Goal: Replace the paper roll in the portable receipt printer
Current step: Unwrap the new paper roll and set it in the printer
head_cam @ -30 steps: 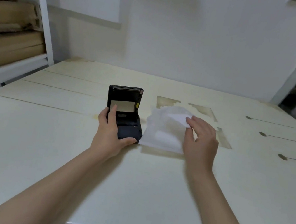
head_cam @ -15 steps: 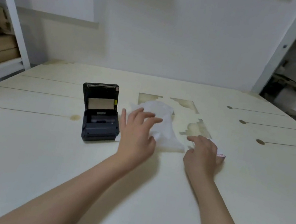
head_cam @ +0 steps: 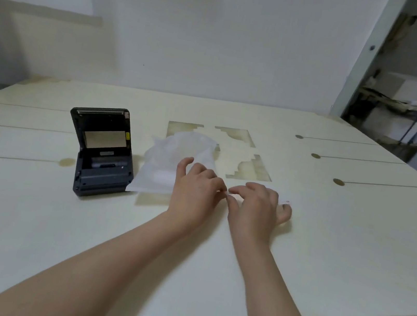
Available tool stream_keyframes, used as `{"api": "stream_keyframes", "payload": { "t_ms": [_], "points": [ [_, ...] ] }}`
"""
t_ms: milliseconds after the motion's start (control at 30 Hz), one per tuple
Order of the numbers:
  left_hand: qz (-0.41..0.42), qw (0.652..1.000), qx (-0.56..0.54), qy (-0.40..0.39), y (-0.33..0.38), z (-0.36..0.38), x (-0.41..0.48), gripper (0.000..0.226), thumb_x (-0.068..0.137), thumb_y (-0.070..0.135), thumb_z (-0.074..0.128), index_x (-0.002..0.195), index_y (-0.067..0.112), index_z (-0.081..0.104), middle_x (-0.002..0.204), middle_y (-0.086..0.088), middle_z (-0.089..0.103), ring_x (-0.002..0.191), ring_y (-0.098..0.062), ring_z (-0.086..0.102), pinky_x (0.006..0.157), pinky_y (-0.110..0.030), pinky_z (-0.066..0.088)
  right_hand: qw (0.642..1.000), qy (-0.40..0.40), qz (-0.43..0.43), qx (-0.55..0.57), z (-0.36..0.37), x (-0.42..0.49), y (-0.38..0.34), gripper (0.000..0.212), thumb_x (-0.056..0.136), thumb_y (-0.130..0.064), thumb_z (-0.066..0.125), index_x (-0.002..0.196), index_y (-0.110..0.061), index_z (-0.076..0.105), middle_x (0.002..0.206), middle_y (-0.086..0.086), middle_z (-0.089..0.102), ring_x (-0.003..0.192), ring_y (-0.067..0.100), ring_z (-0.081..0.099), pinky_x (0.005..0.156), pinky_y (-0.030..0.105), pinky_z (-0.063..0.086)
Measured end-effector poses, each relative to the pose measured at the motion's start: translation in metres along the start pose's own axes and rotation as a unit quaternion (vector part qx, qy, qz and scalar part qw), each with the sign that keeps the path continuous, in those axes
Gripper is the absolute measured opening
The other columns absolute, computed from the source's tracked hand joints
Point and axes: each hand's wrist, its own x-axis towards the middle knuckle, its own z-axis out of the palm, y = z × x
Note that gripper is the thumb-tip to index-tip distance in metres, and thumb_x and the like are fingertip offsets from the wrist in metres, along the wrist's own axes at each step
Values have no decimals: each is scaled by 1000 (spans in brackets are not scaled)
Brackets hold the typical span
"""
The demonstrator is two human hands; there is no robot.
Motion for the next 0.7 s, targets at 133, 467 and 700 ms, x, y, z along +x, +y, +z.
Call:
{"api": "stream_keyframes", "payload": {
  "t_ms": [133,467,700],
  "points": [
    [12,1000,5,24,-5,-5,-2,10,77,34,71,70,28,75,63,8,68,73,-21,64,100,-42,20,999,32,-35,-22,1,0,0,7,74,-30,80,68,-34,76,107,-3,72,119,24,55,109,54,-18],
    [-23,998,45,37,-30,-32,-22,11,74,23,79,67,28,73,68,12,71,77,-21,64,87,-38,25,996,-19,-15,-89,-5,-4,-7,17,82,-23,72,68,-32,70,134,7,57,140,32,31,106,59,-23],
    [-88,993,50,64,-72,-67,-48,12,74,21,80,67,26,73,67,12,71,79,-22,63,82,-38,25,987,-43,-24,-151,-3,-3,-12,17,84,-17,65,75,-31,68,136,7,54,141,31,25,106,55,-23]
  ]
}}
